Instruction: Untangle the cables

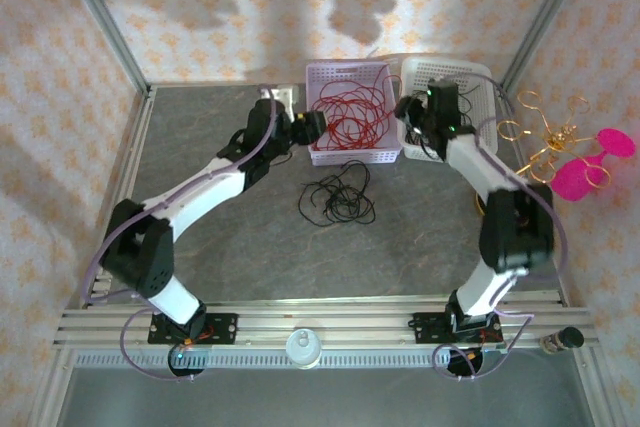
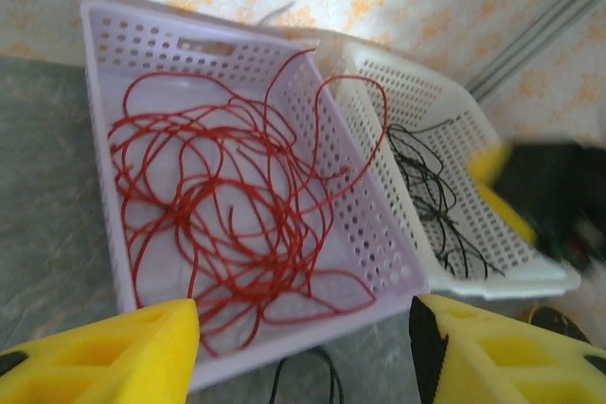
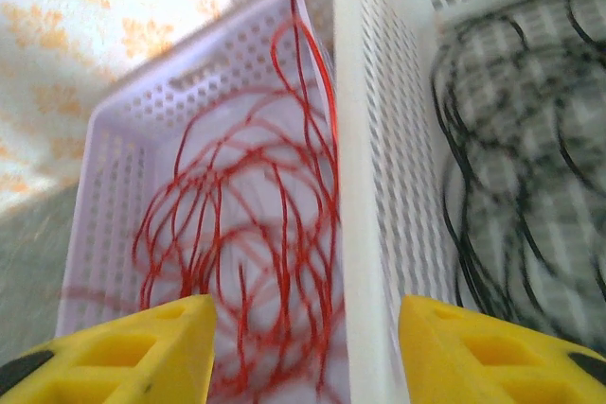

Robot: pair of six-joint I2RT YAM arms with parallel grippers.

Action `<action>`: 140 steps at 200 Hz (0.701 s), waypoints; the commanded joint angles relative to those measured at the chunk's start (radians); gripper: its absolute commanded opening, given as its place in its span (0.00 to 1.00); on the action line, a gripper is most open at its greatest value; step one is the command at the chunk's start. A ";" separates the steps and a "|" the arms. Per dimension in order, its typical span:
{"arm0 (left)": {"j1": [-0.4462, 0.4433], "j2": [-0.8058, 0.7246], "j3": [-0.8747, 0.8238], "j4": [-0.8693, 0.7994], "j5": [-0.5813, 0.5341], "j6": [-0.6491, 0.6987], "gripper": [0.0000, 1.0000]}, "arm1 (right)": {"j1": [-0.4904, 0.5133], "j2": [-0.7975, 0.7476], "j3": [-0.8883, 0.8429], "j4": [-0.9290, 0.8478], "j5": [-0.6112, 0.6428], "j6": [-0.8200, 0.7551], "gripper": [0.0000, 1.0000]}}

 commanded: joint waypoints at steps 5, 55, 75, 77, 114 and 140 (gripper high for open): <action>-0.014 -0.122 -0.130 -0.006 0.030 0.012 0.61 | -0.002 0.199 0.229 0.029 0.069 -0.091 0.53; -0.021 -0.219 -0.273 -0.055 0.019 -0.005 0.61 | -0.011 0.502 0.605 -0.085 0.166 -0.160 0.53; -0.021 -0.225 -0.279 -0.057 0.012 0.001 0.61 | -0.015 0.555 0.664 -0.095 0.146 -0.188 0.45; -0.021 -0.224 -0.278 -0.056 0.012 0.002 0.61 | -0.015 0.559 0.669 -0.096 0.141 -0.191 0.44; -0.022 -0.183 -0.235 -0.065 0.023 0.016 0.61 | -0.015 0.579 0.730 -0.118 0.056 -0.235 0.15; -0.023 -0.160 -0.237 -0.035 0.032 0.015 0.61 | -0.007 0.549 0.721 -0.111 0.029 -0.255 0.03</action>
